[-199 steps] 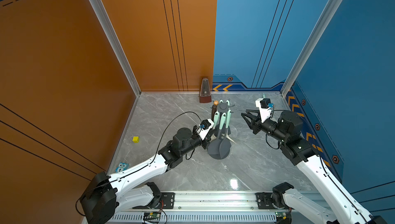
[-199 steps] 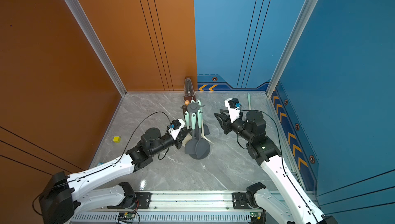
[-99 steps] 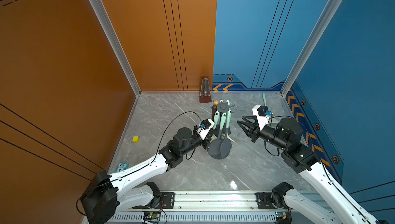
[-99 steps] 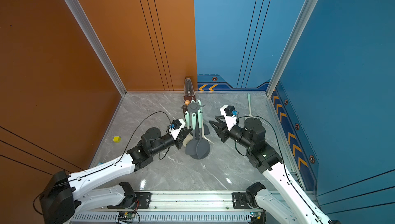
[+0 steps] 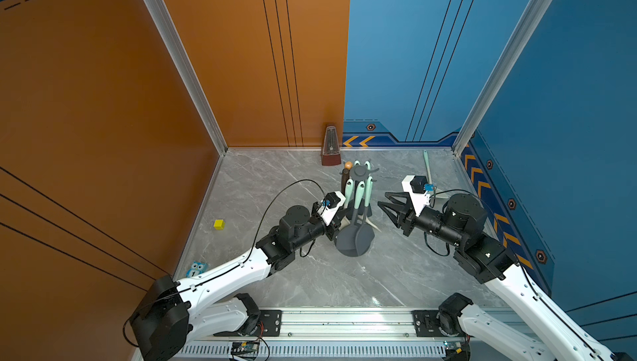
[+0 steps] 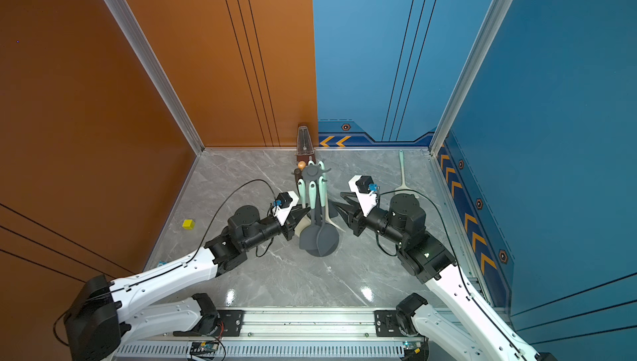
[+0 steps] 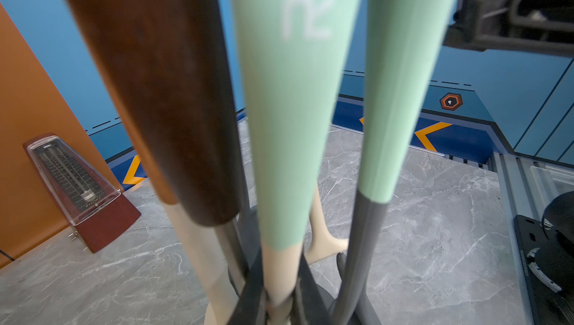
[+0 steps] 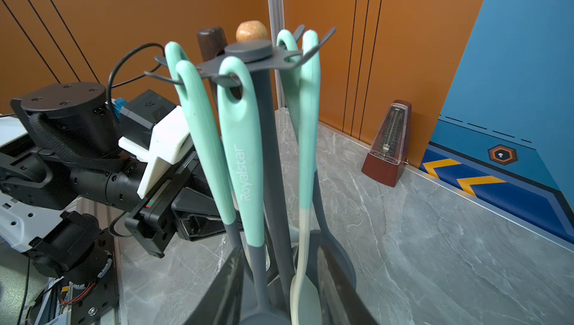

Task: Take the spatula off the kitchen utensil rack
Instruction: Take off the spatula from the rack.

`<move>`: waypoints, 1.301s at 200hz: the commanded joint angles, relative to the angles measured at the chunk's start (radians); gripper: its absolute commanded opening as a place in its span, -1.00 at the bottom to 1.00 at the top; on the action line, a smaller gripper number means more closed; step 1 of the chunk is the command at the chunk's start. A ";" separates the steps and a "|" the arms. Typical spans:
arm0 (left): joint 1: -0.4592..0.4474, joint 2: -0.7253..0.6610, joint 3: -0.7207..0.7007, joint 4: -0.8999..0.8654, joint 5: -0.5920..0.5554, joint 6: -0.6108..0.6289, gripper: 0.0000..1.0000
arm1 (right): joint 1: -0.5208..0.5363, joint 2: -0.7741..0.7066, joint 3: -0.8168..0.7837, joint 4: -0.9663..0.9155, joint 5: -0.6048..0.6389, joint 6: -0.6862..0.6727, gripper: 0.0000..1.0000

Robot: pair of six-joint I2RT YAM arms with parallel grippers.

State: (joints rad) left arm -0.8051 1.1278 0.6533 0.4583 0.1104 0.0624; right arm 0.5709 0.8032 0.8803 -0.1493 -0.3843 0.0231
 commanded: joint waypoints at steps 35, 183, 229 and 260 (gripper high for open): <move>0.011 -0.006 0.009 0.064 0.011 -0.025 -0.79 | 0.048 0.030 0.049 -0.011 0.040 -0.025 -0.20; 0.011 0.000 0.015 0.063 0.015 -0.022 -0.79 | 0.085 0.132 0.100 0.008 0.046 -0.058 -0.26; 0.011 -0.006 0.008 0.063 0.012 -0.024 -0.78 | 0.095 0.146 0.100 0.014 0.054 -0.064 -0.33; 0.011 -0.007 0.007 0.063 0.015 -0.025 -0.78 | 0.099 0.149 0.101 0.011 0.058 -0.068 -0.42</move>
State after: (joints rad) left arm -0.8051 1.1305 0.6533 0.4606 0.1143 0.0597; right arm 0.6624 0.9470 0.9474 -0.1478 -0.3374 -0.0299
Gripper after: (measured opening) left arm 0.145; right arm 0.302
